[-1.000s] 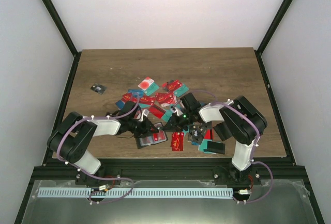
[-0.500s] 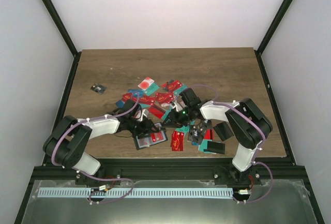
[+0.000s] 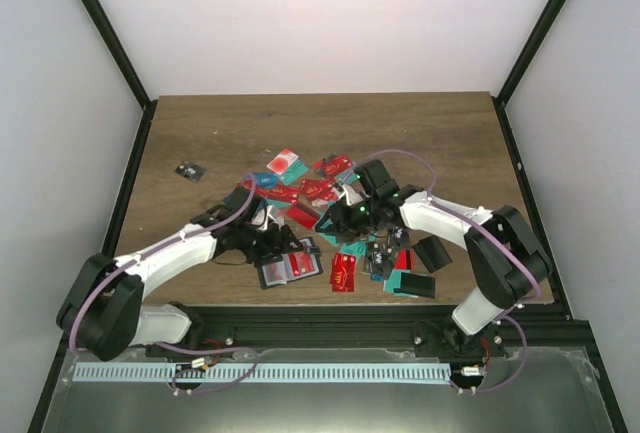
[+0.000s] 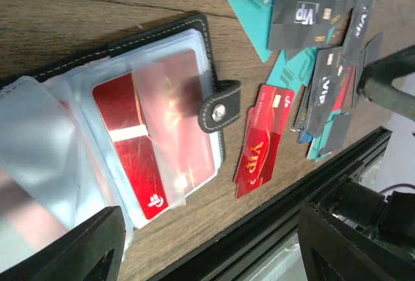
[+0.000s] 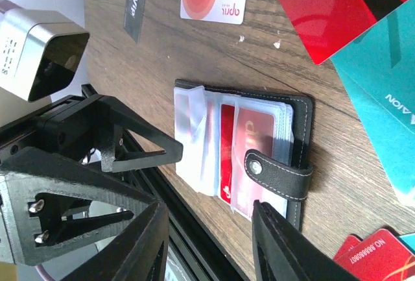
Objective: Put the credit cards into the card holder
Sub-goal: Insert the credit card into the card holder.
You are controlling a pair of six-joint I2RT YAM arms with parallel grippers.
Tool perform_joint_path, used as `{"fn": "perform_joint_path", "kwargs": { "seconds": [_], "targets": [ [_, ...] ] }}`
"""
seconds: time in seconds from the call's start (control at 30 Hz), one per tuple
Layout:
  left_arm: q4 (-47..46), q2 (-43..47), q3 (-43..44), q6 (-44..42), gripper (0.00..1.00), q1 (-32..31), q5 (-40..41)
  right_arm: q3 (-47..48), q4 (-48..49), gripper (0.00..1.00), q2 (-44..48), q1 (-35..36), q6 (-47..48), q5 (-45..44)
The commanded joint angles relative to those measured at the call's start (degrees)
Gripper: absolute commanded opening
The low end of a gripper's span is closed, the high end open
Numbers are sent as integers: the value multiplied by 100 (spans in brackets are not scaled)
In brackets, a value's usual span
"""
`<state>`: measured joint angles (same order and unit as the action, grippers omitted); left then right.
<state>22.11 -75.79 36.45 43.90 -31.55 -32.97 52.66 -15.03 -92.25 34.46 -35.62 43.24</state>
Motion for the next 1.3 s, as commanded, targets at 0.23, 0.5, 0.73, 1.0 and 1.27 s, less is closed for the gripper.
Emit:
{"fn": "perform_joint_path", "kwargs": {
  "seconds": [0.23,0.5,0.73,1.0,1.27],
  "targets": [
    [1197,909,458,-364,75,-9,448,-220,-201,42,661,-69,11,-139],
    [1018,1191,130,-365,57,-22,479,-981,552,44,970,-64,-486,199],
    [460,1062,-232,-356,31,-78,399,-1423,932,44,1059,-55,-727,362],
    [88,506,-216,-365,12,-164,370,-1633,1230,44,1034,37,-942,376],
    [-84,-62,-133,-515,8,-325,421,-1495,1422,44,720,215,-1017,393]
  ]
}}
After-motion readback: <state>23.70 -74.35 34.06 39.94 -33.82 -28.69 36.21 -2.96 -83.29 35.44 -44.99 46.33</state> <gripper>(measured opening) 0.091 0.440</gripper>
